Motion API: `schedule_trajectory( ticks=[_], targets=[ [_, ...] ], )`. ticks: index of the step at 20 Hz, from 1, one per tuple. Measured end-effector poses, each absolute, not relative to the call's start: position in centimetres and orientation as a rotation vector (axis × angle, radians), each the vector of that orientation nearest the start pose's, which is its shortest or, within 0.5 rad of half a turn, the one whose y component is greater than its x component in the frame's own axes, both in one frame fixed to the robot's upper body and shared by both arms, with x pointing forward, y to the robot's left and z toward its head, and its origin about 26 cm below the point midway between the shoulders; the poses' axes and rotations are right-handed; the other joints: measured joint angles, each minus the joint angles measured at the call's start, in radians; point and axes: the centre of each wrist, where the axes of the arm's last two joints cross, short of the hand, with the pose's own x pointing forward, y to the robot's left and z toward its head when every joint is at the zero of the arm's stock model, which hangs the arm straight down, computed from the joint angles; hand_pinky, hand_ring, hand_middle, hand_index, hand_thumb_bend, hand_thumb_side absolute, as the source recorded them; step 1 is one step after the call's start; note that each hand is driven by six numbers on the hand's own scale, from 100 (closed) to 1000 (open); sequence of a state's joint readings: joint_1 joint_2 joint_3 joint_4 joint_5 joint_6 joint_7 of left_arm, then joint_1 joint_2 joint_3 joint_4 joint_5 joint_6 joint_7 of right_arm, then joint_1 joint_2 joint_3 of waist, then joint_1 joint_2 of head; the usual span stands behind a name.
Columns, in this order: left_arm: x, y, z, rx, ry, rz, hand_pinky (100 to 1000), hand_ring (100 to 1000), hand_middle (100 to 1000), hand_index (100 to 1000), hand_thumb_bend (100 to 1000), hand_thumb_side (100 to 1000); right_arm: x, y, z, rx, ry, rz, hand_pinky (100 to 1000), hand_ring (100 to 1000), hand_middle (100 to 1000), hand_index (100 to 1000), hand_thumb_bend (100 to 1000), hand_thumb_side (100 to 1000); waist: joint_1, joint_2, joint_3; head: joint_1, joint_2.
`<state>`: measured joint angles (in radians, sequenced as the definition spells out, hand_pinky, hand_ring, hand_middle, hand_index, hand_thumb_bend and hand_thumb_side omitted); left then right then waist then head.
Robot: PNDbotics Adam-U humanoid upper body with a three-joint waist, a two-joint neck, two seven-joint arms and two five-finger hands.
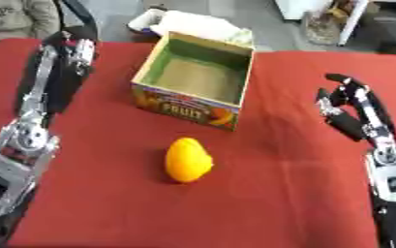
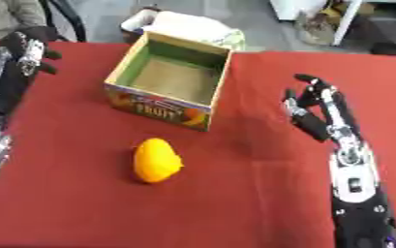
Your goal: Pick up objects on the table and place them in the box.
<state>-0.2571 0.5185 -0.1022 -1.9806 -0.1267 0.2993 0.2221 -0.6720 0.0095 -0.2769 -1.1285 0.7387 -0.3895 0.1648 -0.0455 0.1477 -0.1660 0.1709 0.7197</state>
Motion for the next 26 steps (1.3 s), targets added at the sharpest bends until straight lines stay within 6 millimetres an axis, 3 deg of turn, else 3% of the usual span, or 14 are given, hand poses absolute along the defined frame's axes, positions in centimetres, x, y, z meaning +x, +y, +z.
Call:
schedule_trajectory(
  ticks=[20,26],
  targets=[
    [29.9,23.5,20.8,0.591,-1.844,-1.07,667,700,736,829,100,453,43.3,-21.9,8.2,-0.404,-1.963,0.768,591,588,395,873,100,636,0.011,-0.012,-0.015,0.004,0.0],
    [29.8,21.7,21.0,0.582,-1.773,-1.238,691,715,743,845,126,435,43.3,-21.8,8.2,-0.4,-1.964,0.777,591,588,395,873,100,642,0.013,-0.012,-0.022,0.008,0.0]
  ],
)
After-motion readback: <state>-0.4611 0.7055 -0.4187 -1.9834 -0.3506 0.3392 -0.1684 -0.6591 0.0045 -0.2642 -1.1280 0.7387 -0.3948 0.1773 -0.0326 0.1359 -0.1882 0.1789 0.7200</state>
